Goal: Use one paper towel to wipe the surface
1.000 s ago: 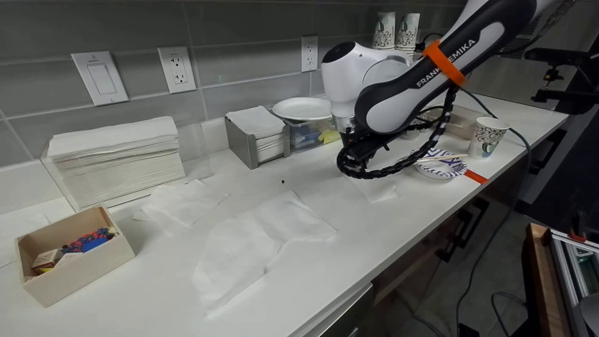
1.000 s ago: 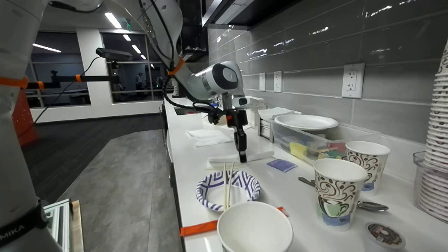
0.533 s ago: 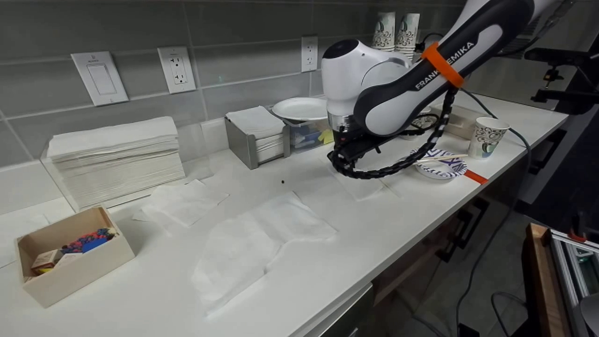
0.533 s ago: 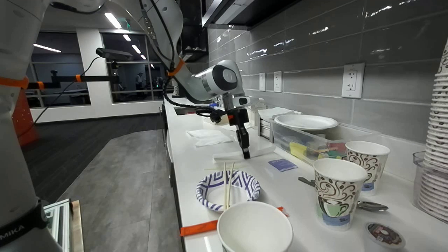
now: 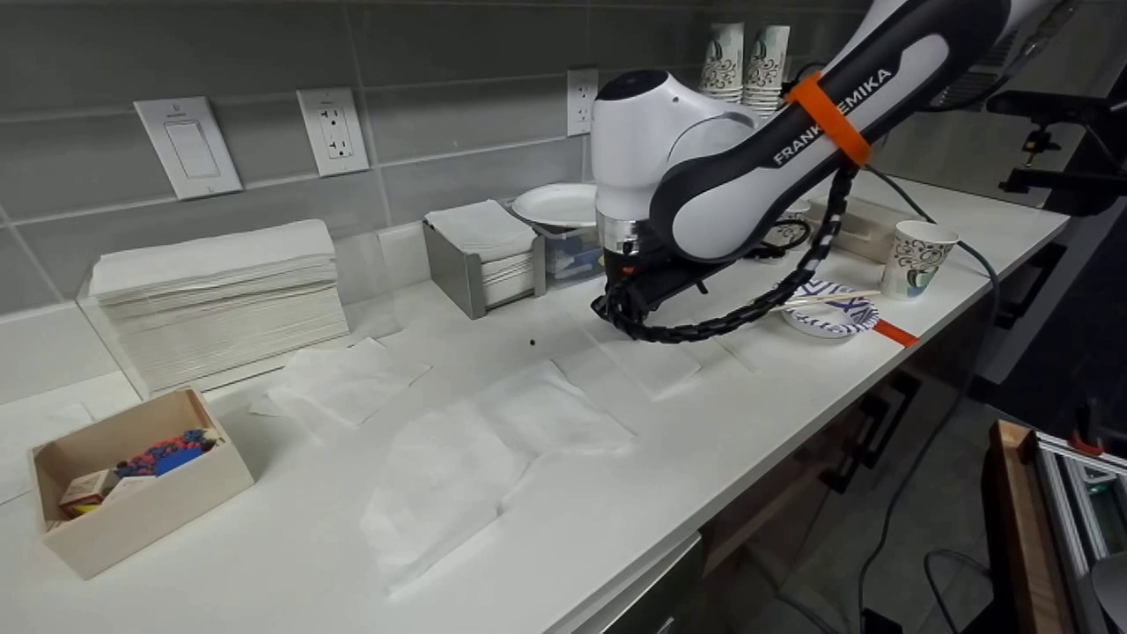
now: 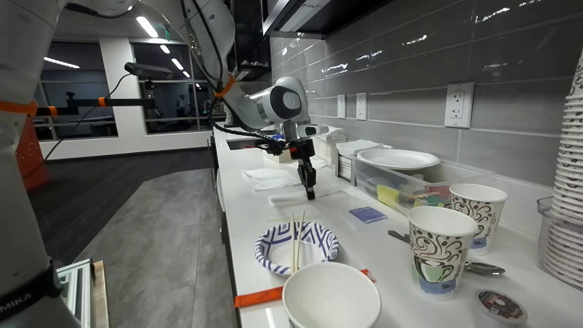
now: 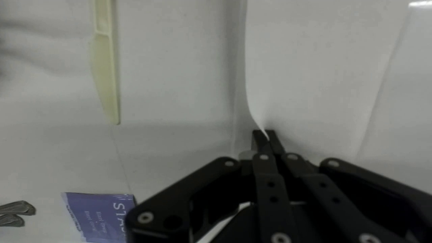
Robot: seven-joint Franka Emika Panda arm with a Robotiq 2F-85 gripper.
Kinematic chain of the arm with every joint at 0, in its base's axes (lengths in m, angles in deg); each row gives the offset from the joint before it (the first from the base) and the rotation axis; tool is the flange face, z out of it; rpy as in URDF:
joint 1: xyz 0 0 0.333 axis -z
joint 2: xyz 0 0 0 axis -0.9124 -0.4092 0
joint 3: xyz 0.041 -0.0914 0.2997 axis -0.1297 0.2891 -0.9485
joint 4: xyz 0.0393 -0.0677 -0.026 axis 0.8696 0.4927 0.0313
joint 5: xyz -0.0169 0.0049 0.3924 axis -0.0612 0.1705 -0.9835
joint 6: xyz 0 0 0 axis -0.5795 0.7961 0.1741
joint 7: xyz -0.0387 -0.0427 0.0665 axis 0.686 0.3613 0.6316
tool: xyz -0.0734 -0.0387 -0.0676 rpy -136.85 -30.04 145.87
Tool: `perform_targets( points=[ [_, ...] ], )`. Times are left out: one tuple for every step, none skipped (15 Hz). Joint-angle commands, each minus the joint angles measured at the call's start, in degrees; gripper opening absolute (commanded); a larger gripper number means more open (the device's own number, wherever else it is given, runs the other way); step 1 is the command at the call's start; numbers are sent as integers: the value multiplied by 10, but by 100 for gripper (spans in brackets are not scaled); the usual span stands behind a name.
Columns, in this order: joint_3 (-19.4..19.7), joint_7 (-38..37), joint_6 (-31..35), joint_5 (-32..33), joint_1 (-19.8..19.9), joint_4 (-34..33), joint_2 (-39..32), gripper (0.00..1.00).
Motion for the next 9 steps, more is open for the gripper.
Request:
perform_targets(
  points=[
    [13, -3, -27, 13, -10, 8, -39, 0],
    [18, -12, -35, 17, -11, 4, -38, 0],
    [22, -20, -36, 23, -12, 2, -38, 0],
    [27, -31, -40, 31, -13, -2, -37, 0],
    [29, -40, -41, 34, -14, -4, -36, 0],
    [31, -46, -42, 38, -14, -5, -34, 0],
    [30, -50, -45, 35, -12, -7, -34, 0],
    [34, -61, -40, 42, -13, -9, -36, 0],
    [35, -63, -47, 41, -12, -11, -38, 0]
  ],
)
